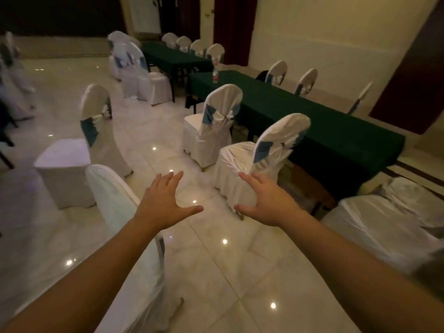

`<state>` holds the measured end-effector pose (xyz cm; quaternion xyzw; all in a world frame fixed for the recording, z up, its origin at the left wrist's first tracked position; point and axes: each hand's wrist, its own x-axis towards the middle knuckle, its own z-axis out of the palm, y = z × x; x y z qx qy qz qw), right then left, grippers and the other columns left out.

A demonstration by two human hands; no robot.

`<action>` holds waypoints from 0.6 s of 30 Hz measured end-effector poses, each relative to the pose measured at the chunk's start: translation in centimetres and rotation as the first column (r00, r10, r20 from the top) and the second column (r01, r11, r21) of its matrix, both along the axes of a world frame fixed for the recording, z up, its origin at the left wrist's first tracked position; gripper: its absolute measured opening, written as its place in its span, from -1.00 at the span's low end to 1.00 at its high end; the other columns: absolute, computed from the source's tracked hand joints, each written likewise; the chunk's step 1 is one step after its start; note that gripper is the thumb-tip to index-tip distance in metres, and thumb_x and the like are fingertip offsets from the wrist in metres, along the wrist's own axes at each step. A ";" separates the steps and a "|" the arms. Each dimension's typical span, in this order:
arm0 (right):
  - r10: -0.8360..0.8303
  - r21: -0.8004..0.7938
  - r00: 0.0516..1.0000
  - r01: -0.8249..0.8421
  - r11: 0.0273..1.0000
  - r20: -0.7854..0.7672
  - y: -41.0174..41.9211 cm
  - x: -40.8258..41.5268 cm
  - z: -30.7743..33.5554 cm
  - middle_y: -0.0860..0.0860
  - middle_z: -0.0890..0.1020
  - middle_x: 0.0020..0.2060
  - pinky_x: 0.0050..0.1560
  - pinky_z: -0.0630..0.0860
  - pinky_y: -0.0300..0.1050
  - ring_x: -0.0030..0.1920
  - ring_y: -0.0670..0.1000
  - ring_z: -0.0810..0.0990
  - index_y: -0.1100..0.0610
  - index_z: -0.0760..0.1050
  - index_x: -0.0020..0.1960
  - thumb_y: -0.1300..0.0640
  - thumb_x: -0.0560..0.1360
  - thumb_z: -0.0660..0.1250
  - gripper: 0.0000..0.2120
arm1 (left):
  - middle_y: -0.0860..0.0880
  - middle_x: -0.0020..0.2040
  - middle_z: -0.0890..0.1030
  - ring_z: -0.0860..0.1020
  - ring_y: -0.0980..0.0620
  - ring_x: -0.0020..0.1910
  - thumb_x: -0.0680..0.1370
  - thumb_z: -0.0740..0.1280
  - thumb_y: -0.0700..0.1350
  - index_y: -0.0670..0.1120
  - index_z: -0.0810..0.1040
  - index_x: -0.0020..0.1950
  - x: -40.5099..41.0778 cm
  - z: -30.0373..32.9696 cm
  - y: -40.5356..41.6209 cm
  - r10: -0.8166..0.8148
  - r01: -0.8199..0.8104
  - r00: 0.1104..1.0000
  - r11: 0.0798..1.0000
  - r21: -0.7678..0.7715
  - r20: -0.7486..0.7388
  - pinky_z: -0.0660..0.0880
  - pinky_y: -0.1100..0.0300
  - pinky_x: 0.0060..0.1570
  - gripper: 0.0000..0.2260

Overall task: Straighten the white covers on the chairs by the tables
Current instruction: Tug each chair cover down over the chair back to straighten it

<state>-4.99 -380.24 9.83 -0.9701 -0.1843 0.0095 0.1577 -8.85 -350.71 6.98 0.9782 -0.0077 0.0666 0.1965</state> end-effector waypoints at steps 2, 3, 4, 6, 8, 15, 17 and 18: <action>0.093 0.001 0.996 -0.093 0.996 -0.001 1.3 5.3 0.4 -0.06 0.12 0.58 0.38 0.32 0.18 0.51 0.11 0.19 -0.29 -0.04 0.55 -0.46 0.37 0.31 -0.11 | -0.05 0.61 0.11 0.03 -0.15 0.57 0.23 0.17 0.66 0.10 0.02 0.61 2.5 0.7 0.8 0.078 -0.078 0.997 0.997 0.006 0.021 0.17 -0.28 0.45 0.10; 0.140 0.005 0.990 -0.140 0.990 -0.001 2.2 7.8 0.5 -0.07 0.12 0.58 0.38 0.30 0.19 0.51 0.11 0.19 -0.31 -0.05 0.54 -0.47 0.37 0.30 -0.12 | -0.05 0.61 0.11 0.04 -0.14 0.57 0.23 0.17 0.65 0.10 0.02 0.61 3.7 0.9 1.4 0.126 -0.126 0.992 0.992 -0.002 0.030 0.16 -0.27 0.46 0.09; 0.186 0.012 0.982 -0.186 0.982 0.000 3.4 10.3 0.6 -0.07 0.13 0.57 0.38 0.30 0.20 0.51 0.11 0.18 -0.32 -0.06 0.54 -0.47 0.37 0.30 -0.12 | -0.05 0.61 0.12 0.04 -0.14 0.57 0.23 0.18 0.65 0.10 0.03 0.61 4.9 0.9 2.2 0.176 -0.176 0.984 0.984 -0.015 0.040 0.15 -0.25 0.47 0.09; 0.279 0.025 0.960 -0.279 0.960 0.011 5.9 14.6 0.6 -0.06 0.15 0.56 0.38 0.30 0.18 0.50 0.11 0.20 -0.33 -0.06 0.53 -0.46 0.37 0.32 -0.12 | -0.05 0.61 0.13 0.06 -0.14 0.56 0.22 0.20 0.64 0.10 0.05 0.61 6.9 0.7 4.1 0.266 -0.263 0.962 0.963 -0.062 0.057 0.16 -0.23 0.46 0.09; 0.377 0.021 0.926 -0.378 0.926 0.024 8.9 18.8 0.5 -0.04 0.16 0.56 0.38 0.31 0.16 0.49 0.12 0.22 -0.31 -0.04 0.53 -0.43 0.38 0.34 -0.13 | -0.05 0.60 0.13 0.05 -0.14 0.56 0.22 0.23 0.63 0.11 0.05 0.60 9.1 -0.1 6.3 0.352 -0.346 0.933 0.934 -0.095 0.068 0.17 -0.23 0.46 0.08; 0.637 -0.105 0.770 -0.631 0.769 0.040 22.8 31.7 -0.2 -0.03 0.12 0.58 0.38 0.33 0.20 0.50 0.13 0.19 -0.30 -0.07 0.55 -0.42 0.40 0.35 -0.11 | -0.05 0.53 0.25 0.23 -0.13 0.47 0.24 0.29 0.60 0.10 0.10 0.57 16.9 -2.0 14.7 0.606 -0.585 0.781 0.794 -0.162 0.152 0.33 -0.23 0.37 0.04; 0.701 -0.130 0.713 -0.692 0.710 0.035 26.3 33.8 0.0 -0.03 0.11 0.58 0.35 0.36 0.18 0.49 0.12 0.20 -0.29 -0.06 0.56 -0.40 0.40 0.35 -0.11 | -0.04 0.50 0.29 0.25 -0.11 0.45 0.24 0.32 0.59 0.08 0.14 0.56 17.7 -1.8 16.1 0.637 -0.616 0.753 0.770 -0.163 0.163 0.33 -0.20 0.36 0.04; 0.754 -0.129 0.657 -0.745 0.654 0.028 29.6 35.2 0.0 -0.03 0.12 0.58 0.32 0.37 0.17 0.48 0.11 0.21 -0.28 -0.05 0.56 -0.39 0.40 0.36 -0.11 | -0.04 0.50 0.29 0.25 -0.10 0.45 0.25 0.33 0.58 0.07 0.15 0.56 17.8 -1.9 17.5 0.687 -0.666 0.709 0.726 -0.170 0.158 0.32 -0.18 0.37 0.03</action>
